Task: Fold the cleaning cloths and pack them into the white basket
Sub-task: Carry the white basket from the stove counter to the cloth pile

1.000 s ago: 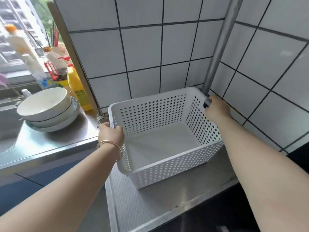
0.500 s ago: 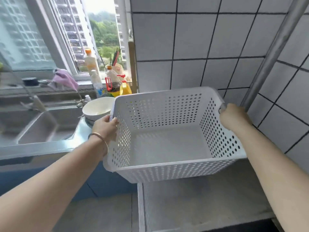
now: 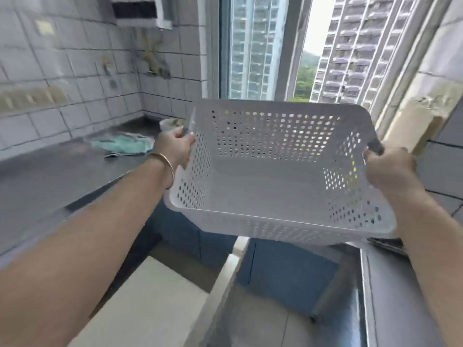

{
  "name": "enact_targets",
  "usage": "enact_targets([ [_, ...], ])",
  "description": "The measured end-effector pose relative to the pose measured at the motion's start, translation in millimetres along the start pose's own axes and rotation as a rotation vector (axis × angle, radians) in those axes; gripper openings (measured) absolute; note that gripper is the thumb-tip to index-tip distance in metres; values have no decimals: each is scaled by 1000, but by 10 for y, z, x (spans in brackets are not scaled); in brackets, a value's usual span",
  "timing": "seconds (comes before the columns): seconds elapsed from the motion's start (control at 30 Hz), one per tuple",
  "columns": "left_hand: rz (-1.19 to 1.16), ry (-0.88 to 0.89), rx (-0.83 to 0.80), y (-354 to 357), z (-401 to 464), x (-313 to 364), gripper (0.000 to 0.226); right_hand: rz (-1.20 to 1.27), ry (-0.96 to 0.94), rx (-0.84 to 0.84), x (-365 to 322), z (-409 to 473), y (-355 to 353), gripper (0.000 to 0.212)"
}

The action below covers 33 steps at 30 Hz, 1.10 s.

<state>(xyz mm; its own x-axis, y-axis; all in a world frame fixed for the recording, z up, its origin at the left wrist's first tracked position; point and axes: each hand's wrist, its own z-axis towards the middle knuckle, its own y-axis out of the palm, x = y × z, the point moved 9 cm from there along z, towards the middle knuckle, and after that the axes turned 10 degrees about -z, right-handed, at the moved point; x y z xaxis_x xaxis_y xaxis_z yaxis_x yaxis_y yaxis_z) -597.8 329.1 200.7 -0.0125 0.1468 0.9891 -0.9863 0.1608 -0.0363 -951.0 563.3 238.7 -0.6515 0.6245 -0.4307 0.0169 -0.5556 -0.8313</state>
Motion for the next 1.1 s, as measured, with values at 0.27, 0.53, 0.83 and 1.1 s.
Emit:
enact_targets([
  [0.27,4,-71,163,-2998,100,-543,30,55,-136,-138,-2509,-1352,984,31],
  [0.53,66,-159,406,-5725,-250,-1009,34,132,-257,-335,-4539,-2715,2265,41],
  [0.83,147,-258,620,-7417,-376,-1596,25,108,-437,-505,-6234,-3457,3368,36],
  [1.1,169,-318,778,-8711,276,-2045,22,116,-497,-660,-7808,-3771,4748,33],
])
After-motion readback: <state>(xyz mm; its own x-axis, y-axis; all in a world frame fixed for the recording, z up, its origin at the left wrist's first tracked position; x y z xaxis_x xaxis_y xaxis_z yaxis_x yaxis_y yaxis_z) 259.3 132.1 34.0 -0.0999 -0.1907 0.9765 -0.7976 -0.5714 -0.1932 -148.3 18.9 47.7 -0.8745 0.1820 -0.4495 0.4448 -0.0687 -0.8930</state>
